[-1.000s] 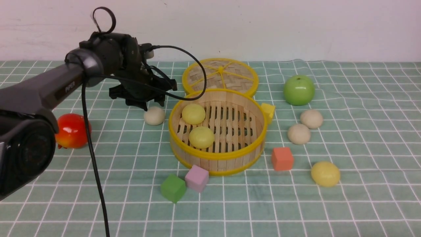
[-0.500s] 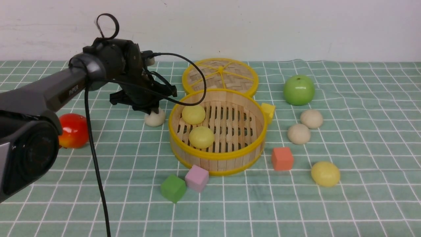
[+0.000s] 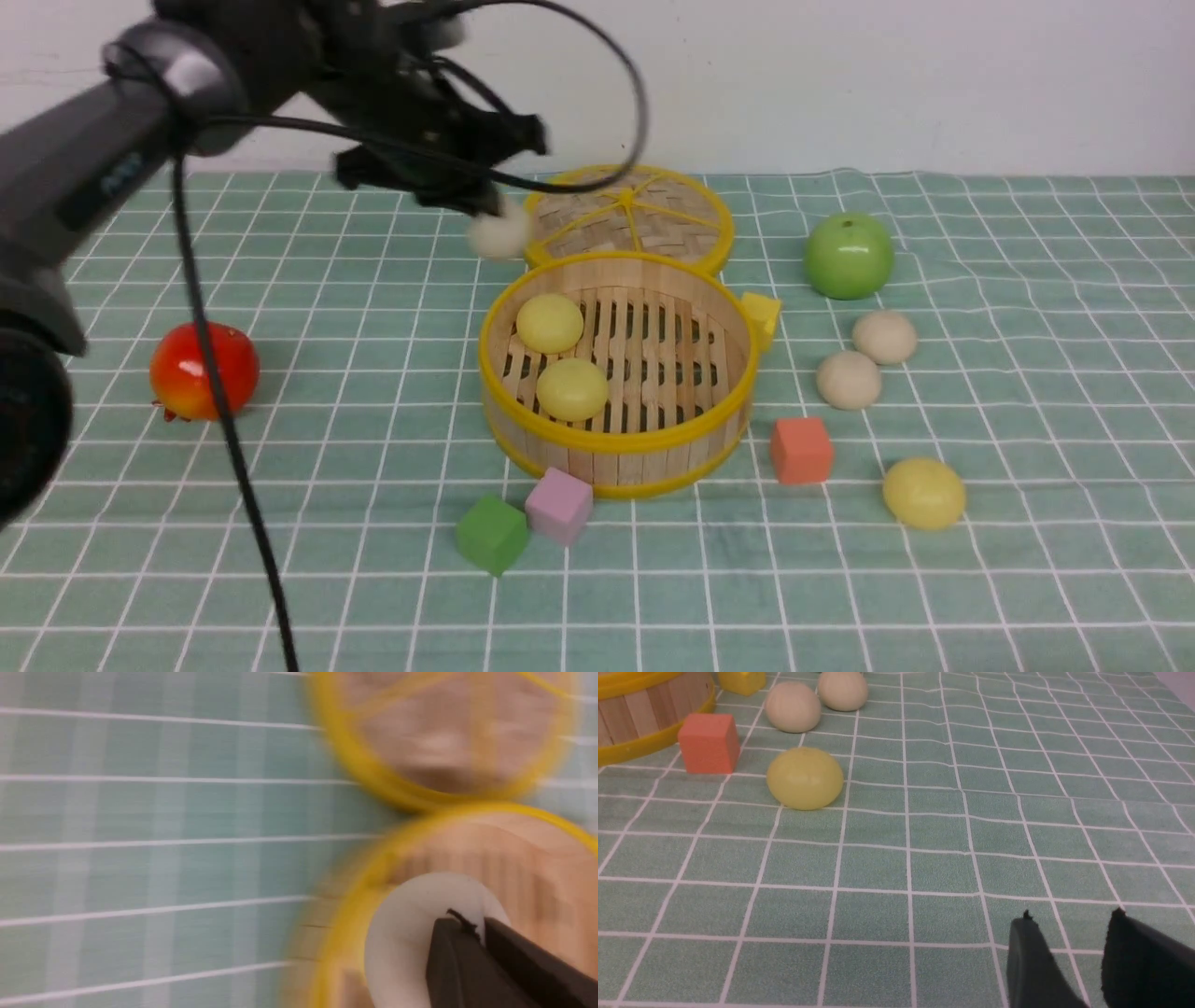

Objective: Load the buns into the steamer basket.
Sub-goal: Use the left arm to put the steamed stuffed bun into the steamer

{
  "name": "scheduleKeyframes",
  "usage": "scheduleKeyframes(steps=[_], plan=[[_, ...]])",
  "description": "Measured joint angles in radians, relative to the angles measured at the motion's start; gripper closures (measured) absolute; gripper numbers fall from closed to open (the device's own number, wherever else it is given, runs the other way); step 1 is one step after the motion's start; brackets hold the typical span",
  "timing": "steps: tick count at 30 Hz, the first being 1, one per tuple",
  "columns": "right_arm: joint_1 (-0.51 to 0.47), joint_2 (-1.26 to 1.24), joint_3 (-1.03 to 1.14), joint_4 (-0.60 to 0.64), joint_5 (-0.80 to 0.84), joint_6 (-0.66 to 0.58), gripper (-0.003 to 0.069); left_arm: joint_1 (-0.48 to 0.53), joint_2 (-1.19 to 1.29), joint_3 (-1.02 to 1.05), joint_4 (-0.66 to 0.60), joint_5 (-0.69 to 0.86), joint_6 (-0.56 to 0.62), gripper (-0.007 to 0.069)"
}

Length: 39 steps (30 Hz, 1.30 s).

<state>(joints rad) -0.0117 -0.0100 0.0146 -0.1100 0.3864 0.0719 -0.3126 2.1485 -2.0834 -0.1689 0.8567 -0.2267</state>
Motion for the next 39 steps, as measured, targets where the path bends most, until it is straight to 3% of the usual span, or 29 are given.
scheduleKeyframes(steps=[4,8,12,22,29,39], plan=[[0.0,0.0,0.0,0.0,0.0,0.0,0.042,-0.113,0.059,0.0,-0.023,-0.094,0.044,0.0629],[0.0,0.0,0.0,0.0,0.0,0.0,0.042,-0.162,0.101,0.0,0.01,-0.19,0.049,0.0626],[0.0,0.0,0.0,0.0,0.0,0.0,0.042,-0.162,0.116,0.0,0.029,-0.218,0.048,0.0624],[0.0,0.0,0.0,0.0,0.0,0.0,0.042,-0.16,0.167,0.0,0.281,-0.285,-0.136,0.0614],[0.0,0.0,0.0,0.0,0.0,0.0,0.042,-0.16,0.184,0.002,0.311,-0.285,-0.201,0.0573],[0.0,0.0,0.0,0.0,0.0,0.0,0.042,-0.16,0.138,0.002,0.318,-0.23,-0.214,0.0259]])
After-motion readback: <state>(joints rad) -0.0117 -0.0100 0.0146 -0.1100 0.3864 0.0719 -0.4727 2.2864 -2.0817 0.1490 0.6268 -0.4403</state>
